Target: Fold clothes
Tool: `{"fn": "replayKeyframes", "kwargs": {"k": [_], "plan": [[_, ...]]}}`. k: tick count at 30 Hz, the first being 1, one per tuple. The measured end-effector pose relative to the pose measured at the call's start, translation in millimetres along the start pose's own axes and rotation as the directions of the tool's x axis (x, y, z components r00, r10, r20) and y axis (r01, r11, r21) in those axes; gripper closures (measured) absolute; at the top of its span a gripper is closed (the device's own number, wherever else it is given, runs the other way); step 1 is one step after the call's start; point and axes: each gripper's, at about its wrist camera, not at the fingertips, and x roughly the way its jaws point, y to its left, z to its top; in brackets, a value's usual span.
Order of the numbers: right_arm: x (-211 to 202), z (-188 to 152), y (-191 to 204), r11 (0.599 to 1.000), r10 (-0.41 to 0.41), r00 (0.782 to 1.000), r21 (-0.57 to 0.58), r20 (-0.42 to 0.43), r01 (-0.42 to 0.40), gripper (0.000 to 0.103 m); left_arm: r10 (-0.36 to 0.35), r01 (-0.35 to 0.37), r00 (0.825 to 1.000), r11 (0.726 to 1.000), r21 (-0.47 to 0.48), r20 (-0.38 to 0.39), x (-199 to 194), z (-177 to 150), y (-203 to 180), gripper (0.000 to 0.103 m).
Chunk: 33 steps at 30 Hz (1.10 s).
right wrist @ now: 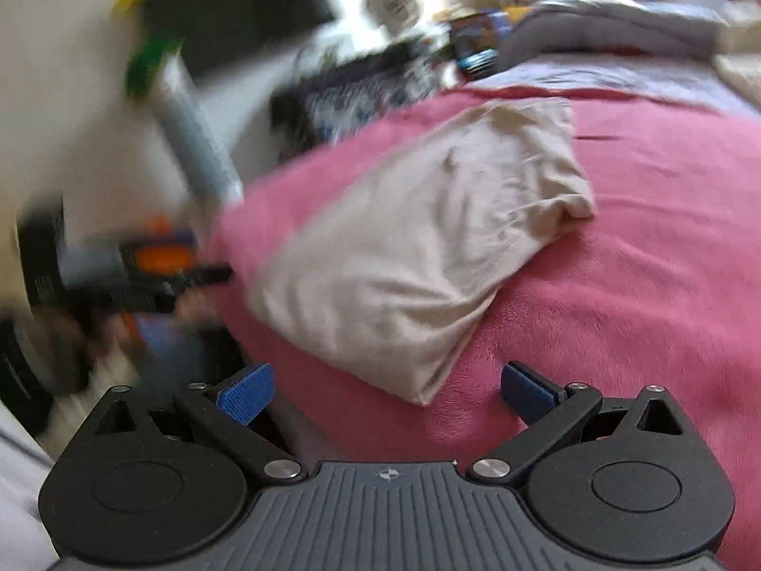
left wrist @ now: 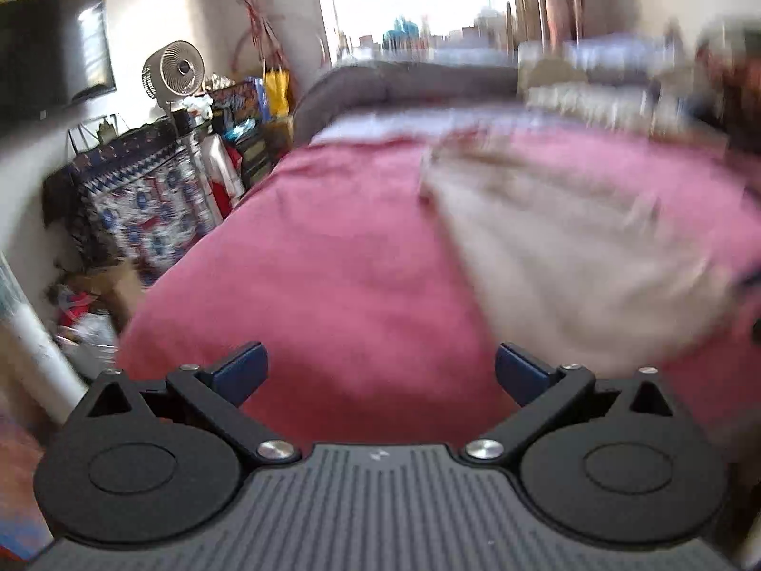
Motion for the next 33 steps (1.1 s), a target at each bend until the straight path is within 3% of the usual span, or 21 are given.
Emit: {"fn": "replayKeyframes", "kwargs": {"k": [2,4,7,9,11,13,14,20,24,27,33], "plan": [[-9.3,-4.0,-14.9,0.968,0.137,0.986,0.201,0.093,-0.153,0.000,-0.058,0.061,0.997,0.996,-0.069,0.048,-5.0,6.8,-3.6,0.000],[-9.3,-12.2,-30.1,0.882,0.238,0.951,0.367,0.196,-0.296,0.000,-0.097,0.103,0.993,0.991,-0.084,0.072,-5.4,8.1,-10.3,0.000],[-3.3,-17.1,-36.5,0.795,0.305,0.915,0.459,0.262,-0.397,0.000,-0.120,0.122,0.991,0.992,-0.041,0.054,4.5,6.5,-25.1,0.000],[5.5,-12.8,-30.7,0.776,0.354,0.895,0.449,0.272,-0.443,0.000,-0.101,0.101,0.995,0.995,-0.019,0.024,10.6,-0.1,-29.2,0.000],[16.5,-7.4,-24.6,0.808,0.340,0.911,0.423,0.233,-0.410,0.000,-0.081,0.081,0.997,0.997,0.003,-0.005,16.8,-6.6,-33.4,0.000],[28.7,-6.2,-23.6,0.859,0.253,0.956,0.419,0.148,-0.293,0.001,-0.060,0.061,0.998,0.998,0.027,-0.033,22.9,-13.2,-37.5,0.000],[29.2,-7.6,-24.5,0.871,0.238,0.963,0.410,0.131,-0.271,0.002,-0.050,0.052,0.998,0.998,0.038,-0.047,25.9,-16.5,-39.6,0.000],[-14.5,-20.7,-36.0,0.893,0.218,0.968,0.375,0.125,-0.250,0.000,-0.024,0.024,0.997,1.000,0.003,-0.077,22.8,-19.3,-21.4,0.000],[-50.9,-13.4,-52.2,0.900,0.129,0.968,0.385,0.216,-0.205,0.000,-0.145,0.140,0.989,0.982,-0.128,-0.026,20.7,1.4,8.8,0.000],[-54.7,3.7,-72.6,0.907,0.065,0.962,0.386,0.263,-0.167,0.000,-0.255,0.253,0.967,0.948,-0.193,0.016,35.1,25.2,23.6,0.000],[-20.4,47.4,-99.0,0.945,-0.067,0.978,0.326,0.198,-0.001,0.000,-0.373,0.349,0.927,0.896,-0.275,-0.042,96.2,57.5,34.3,0.001]]}}
